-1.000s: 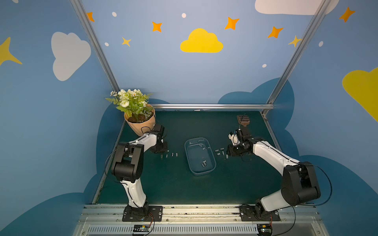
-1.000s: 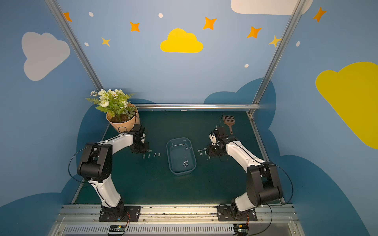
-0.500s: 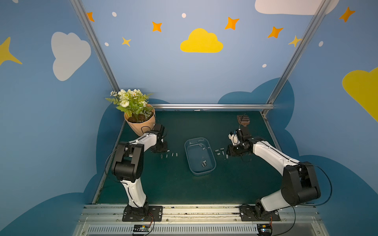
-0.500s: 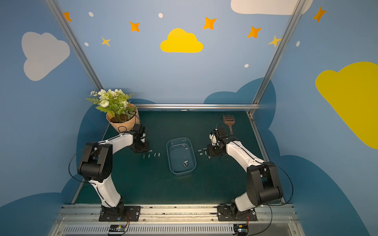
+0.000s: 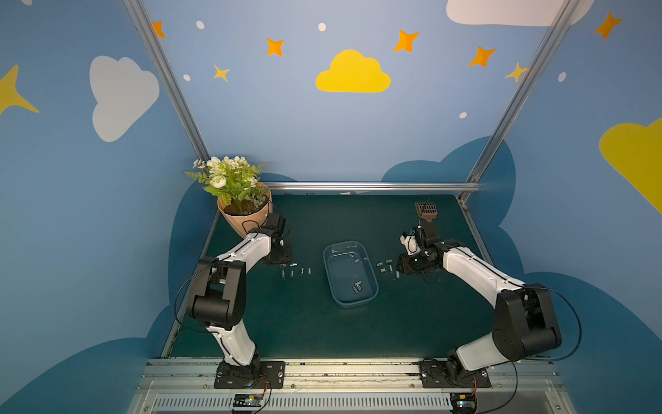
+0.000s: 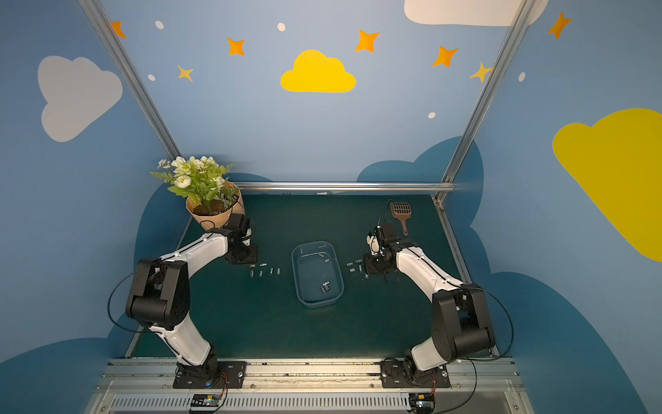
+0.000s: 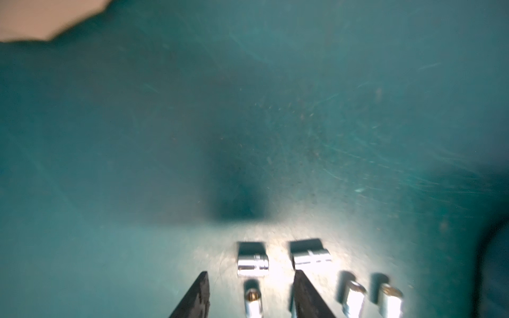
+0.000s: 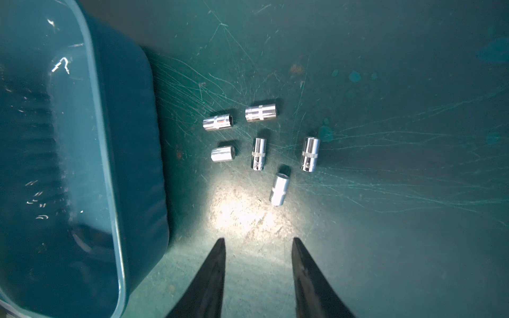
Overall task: Take out the socket from the storage box
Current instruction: Place the socket head at the center of the board, then pick up the socket head from the storage box.
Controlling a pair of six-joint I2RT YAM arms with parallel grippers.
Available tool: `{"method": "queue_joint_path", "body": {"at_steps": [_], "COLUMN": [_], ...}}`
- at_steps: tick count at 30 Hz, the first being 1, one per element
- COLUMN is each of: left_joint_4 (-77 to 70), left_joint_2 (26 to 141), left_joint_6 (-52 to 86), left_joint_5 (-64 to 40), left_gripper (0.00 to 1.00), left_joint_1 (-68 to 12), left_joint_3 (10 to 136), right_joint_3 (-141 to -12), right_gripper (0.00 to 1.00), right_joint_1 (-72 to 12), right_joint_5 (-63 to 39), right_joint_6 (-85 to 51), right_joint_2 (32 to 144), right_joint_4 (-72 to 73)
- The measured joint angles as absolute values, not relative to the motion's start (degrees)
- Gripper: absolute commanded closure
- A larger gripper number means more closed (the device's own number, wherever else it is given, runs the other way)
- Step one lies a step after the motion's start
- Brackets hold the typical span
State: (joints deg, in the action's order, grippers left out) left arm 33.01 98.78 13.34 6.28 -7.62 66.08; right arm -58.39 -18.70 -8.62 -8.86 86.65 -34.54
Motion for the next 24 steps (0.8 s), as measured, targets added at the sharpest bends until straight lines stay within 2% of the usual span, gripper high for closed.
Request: {"method": "queue_joint_path", "body": {"at_steps": [11, 24], "left_joint_4": [32.9, 30.0], "left_joint_2": [90.5, 81.9], "left_joint_6": [14.3, 18.3], "left_joint_5": [4.0, -2.4], "left_gripper": [0.43, 0.4], "left_joint_1": [-7.6, -7.6], "left_joint_3": [63.5, 56.6], "right_joint_3": [-70.4, -82.2], "right_gripper": [0.6, 0.63], "right_joint_1": [-25.3, -33.5], "right_joint_5": [-7.6, -6.4], "right_joint_6": [-6.8, -4.6], "right_joint_2": [88.1, 101.7], "right_joint_4": [-36.9, -38.0]}}
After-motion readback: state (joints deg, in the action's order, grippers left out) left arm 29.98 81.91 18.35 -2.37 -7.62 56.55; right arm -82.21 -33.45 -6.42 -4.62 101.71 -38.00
